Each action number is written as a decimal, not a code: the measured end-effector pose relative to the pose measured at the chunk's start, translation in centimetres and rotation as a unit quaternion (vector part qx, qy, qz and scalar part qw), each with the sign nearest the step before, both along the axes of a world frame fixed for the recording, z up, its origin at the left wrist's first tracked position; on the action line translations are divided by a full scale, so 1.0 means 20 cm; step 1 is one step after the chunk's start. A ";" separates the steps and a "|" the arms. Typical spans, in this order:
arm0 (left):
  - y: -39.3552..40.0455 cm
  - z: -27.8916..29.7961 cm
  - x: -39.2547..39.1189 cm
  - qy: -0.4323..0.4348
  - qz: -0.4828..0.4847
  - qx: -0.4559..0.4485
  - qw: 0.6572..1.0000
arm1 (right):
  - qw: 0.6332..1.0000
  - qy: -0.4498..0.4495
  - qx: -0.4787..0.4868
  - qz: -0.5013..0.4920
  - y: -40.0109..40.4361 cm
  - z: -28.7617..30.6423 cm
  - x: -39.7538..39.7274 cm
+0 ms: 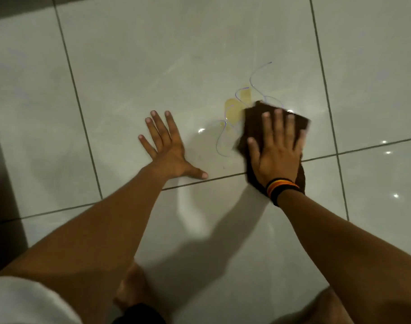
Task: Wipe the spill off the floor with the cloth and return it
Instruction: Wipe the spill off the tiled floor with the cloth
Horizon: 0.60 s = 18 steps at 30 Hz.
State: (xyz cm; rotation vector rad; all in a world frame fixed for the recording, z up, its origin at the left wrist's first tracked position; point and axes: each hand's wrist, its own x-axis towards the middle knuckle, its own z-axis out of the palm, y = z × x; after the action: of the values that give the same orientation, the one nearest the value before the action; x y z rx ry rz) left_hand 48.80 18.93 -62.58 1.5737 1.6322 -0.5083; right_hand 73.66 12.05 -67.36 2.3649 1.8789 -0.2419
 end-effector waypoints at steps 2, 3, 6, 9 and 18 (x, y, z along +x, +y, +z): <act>0.01 -0.03 0.00 0.004 0.001 -0.002 1.000 | 0.994 0.006 0.028 -0.106 0.19 -0.01 -0.01; 0.01 -0.04 0.00 -0.001 -0.001 -0.008 1.000 | 0.992 0.014 0.035 -0.124 0.30 -0.01 -0.03; 0.01 -0.06 -0.03 -0.008 -0.016 -0.025 1.000 | 0.999 0.033 0.037 0.007 0.54 -0.03 -0.18; 0.03 -0.01 -0.03 -0.002 -0.019 -0.049 0.999 | 0.982 0.041 0.034 0.183 0.38 -0.03 -0.31; 0.06 0.04 -0.01 0.021 -0.019 -0.099 0.995 | 1.000 -0.003 0.010 0.023 0.37 -0.01 0.16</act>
State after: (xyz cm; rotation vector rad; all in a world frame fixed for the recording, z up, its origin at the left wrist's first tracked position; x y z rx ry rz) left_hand 48.56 20.06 -61.80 1.4572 1.5342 -0.7053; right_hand 76.82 19.45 -67.51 2.3292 1.9405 -0.2115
